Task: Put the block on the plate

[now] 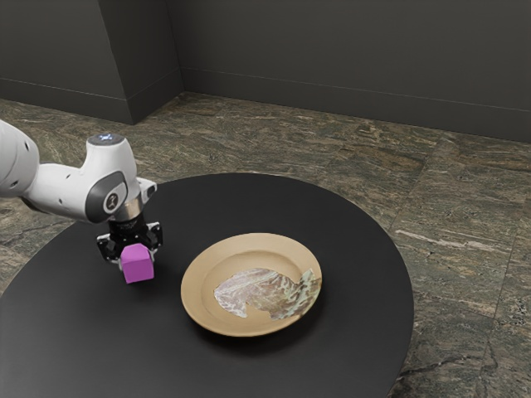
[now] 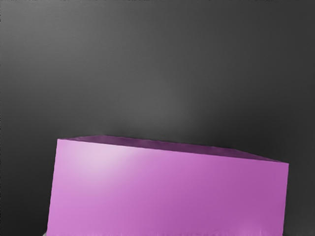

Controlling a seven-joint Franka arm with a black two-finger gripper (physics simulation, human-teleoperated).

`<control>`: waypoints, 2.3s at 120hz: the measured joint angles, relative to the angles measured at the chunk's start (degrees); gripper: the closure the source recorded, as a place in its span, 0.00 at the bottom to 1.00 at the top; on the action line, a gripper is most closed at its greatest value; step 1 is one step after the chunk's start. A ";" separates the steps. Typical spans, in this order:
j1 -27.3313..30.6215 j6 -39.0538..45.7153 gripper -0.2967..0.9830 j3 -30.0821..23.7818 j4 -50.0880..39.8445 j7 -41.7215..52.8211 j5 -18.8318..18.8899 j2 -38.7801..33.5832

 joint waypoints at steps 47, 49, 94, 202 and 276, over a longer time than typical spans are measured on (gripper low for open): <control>-0.92 -1.01 0.52 -0.29 -0.49 0.02 0.39 -3.73; -0.95 -1.09 0.53 -0.29 -0.62 -0.03 0.43 -4.01; -14.11 -1.98 0.67 -0.52 -2.07 -1.75 0.94 -12.61; -25.93 1.95 0.31 -0.56 -0.86 -1.52 -5.16 -6.63; -22.47 -27.62 0.24 -4.06 19.53 18.77 -4.49 -15.13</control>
